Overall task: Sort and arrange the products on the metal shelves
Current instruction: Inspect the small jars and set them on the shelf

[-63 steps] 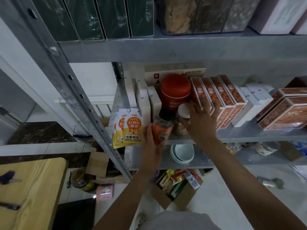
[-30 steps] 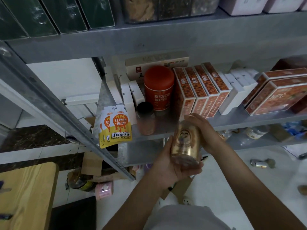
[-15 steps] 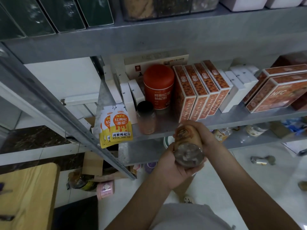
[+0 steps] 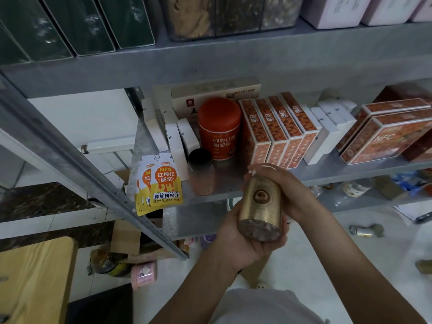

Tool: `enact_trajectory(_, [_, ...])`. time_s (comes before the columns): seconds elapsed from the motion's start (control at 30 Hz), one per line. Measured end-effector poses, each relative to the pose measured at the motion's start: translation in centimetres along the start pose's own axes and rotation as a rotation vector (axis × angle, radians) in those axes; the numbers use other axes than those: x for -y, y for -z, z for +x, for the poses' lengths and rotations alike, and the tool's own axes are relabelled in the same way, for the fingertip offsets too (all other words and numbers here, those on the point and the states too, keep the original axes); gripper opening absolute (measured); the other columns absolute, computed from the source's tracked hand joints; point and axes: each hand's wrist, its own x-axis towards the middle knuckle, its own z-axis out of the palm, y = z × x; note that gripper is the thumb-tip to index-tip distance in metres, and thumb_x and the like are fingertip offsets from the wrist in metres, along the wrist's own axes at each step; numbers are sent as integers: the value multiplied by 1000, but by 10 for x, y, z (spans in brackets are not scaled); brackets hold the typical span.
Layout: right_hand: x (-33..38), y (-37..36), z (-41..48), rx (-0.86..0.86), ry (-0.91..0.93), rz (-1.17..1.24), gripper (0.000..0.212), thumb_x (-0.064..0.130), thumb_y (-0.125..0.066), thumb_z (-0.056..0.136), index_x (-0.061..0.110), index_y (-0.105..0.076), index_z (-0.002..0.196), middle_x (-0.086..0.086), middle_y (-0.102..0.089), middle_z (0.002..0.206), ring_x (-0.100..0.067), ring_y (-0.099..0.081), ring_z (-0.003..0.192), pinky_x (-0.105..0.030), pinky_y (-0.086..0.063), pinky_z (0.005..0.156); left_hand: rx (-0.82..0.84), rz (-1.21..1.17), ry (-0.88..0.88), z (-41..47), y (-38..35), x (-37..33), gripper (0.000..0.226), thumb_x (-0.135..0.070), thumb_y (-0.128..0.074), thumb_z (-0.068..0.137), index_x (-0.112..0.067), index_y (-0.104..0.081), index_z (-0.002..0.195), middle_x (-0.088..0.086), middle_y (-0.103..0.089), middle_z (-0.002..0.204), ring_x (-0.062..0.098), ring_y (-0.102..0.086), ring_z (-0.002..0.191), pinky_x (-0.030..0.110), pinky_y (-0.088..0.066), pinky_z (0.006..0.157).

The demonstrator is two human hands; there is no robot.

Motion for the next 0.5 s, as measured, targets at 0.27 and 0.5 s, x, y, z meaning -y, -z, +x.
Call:
enact_trajectory(0.27, [3, 3, 3, -363, 152, -360, 5, 27, -74, 82, 26, -70, 85, 0, -70, 89, -15, -66, 82, -27, -53, 67, -427, 869, -395, 3, -8, -6, 66, -63, -49, 85, -16, -53, 131, 14, -64, 125, 30, -66, 107, 48, -54, 94])
enact_trajectory(0.5, [15, 16, -5, 50, -37, -39, 24, 41, -73, 80, 24, -68, 97, -2, -66, 94, -16, -65, 81, -28, -55, 71, -13, 260, -207, -6, -3, -18, 70, -51, -55, 79, 1, -57, 125, 28, -65, 112, 39, -68, 84, 43, -61, 65])
